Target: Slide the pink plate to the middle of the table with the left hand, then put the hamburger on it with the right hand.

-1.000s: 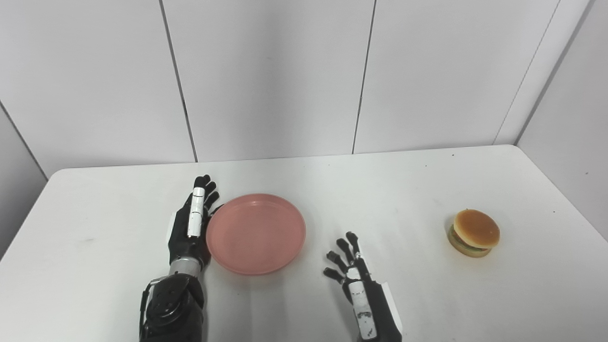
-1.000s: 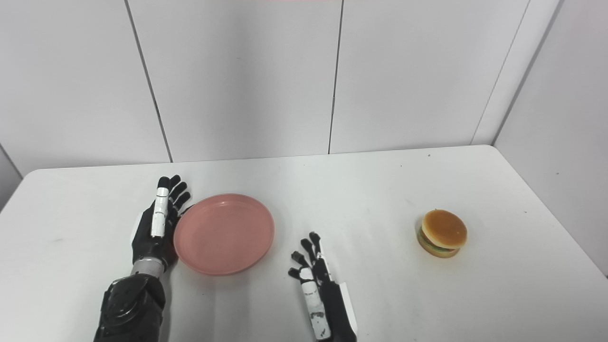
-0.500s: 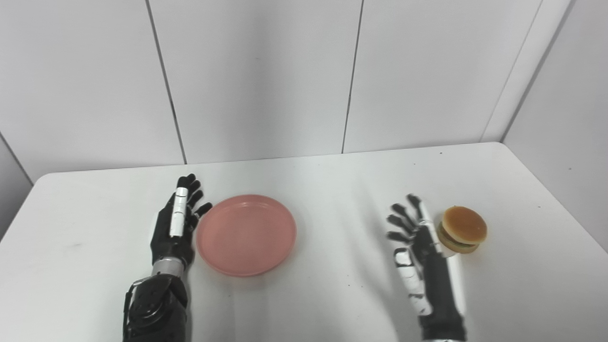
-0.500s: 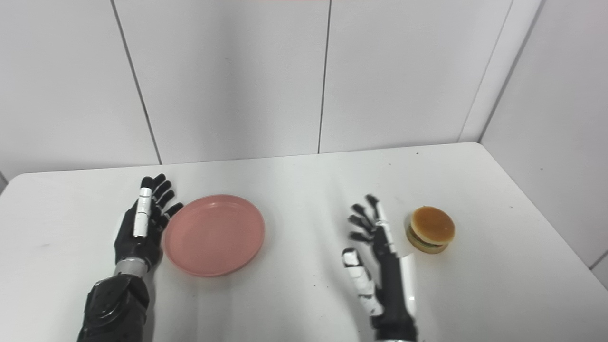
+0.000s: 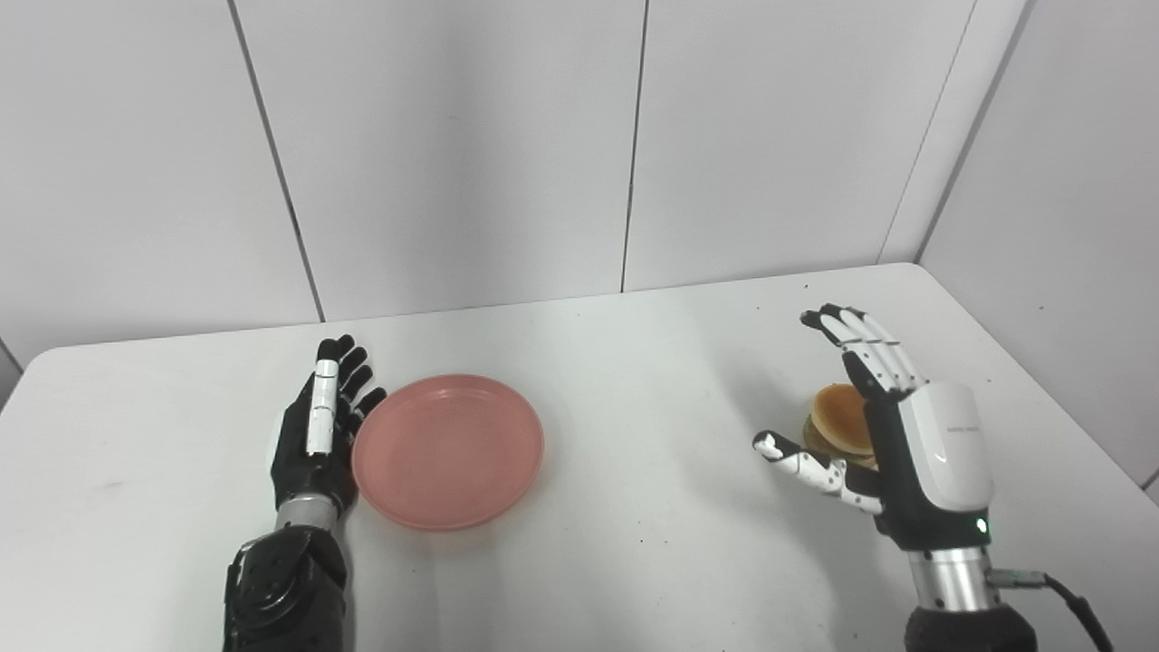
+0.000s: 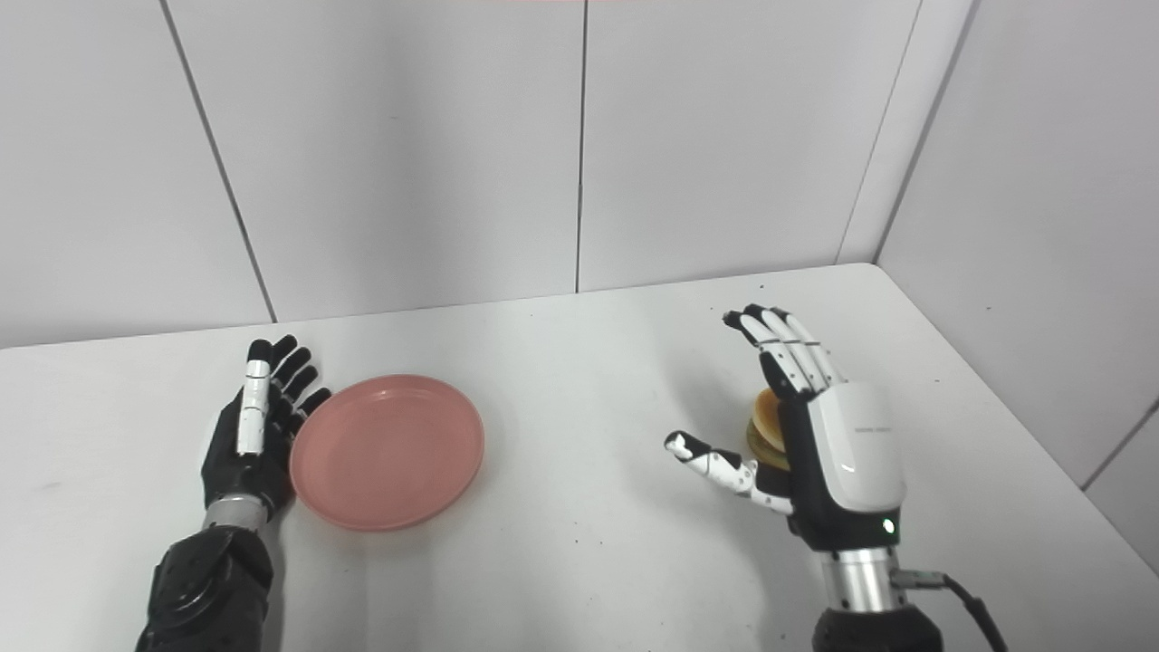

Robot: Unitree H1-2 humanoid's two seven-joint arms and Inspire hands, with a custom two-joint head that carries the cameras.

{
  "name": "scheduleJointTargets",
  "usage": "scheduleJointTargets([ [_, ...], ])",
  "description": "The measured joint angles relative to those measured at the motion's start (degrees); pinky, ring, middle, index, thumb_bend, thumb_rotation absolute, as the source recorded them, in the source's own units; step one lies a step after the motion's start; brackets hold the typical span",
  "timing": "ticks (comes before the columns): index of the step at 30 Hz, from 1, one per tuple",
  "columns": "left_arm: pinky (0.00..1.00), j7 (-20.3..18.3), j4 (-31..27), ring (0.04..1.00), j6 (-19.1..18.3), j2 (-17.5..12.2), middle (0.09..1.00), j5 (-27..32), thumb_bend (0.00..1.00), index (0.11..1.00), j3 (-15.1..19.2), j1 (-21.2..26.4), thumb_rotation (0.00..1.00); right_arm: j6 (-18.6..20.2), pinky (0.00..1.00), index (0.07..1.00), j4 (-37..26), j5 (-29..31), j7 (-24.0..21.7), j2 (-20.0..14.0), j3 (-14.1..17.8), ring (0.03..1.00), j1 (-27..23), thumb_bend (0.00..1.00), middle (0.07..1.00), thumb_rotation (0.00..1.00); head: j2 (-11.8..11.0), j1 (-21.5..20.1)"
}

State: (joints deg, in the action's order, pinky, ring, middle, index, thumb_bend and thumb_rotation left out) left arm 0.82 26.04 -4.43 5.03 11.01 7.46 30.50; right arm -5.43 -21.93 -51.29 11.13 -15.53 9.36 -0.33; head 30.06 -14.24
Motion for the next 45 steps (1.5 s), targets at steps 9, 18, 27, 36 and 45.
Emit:
scheduleJointTargets([
  [9,0.82,0.2,-0.1,0.901,-0.1,0.0,0.863,0.0,0.80,0.817,0.2,0.0,0.77,3.9,0.97,0.741,4.7,-5.7,-3.1,-4.0,-0.5,0.886,-4.2,0.76,0.836,1.00,0.3,0.1],
  [18,0.82,0.1,-0.3,0.891,-0.5,0.0,0.853,0.1,0.82,0.820,0.1,0.1,0.76,8.5,0.90,0.736,13.2,-8.6,-5.6,-5.5,-3.3,0.856,-9.6,0.73,0.815,0.97,0.4,0.1],
  [27,0.81,0.1,-0.3,0.897,-0.7,-0.1,0.863,0.1,0.81,0.832,0.2,0.2,0.76,12.3,0.80,0.725,23.0,-8.9,-6.6,-8.9,-6.0,0.813,-12.5,0.77,0.791,1.00,0.5,0.4],
  [36,0.81,0.1,-0.4,0.896,-0.9,-0.3,0.871,0.1,0.82,0.838,0.2,0.3,0.77,14.5,0.76,0.725,29.0,-6.2,-6.8,-10.7,-7.8,0.783,-14.4,0.75,0.785,0.94,1.1,0.4],
  [45,0.80,0.1,-0.4,0.898,-1.2,-0.4,0.870,0.1,0.82,0.838,0.3,0.4,0.77,16.5,0.75,0.745,29.4,-3.9,-6.9,-11.1,-9.2,0.789,-13.7,0.76,0.785,0.94,1.6,0.4],
])
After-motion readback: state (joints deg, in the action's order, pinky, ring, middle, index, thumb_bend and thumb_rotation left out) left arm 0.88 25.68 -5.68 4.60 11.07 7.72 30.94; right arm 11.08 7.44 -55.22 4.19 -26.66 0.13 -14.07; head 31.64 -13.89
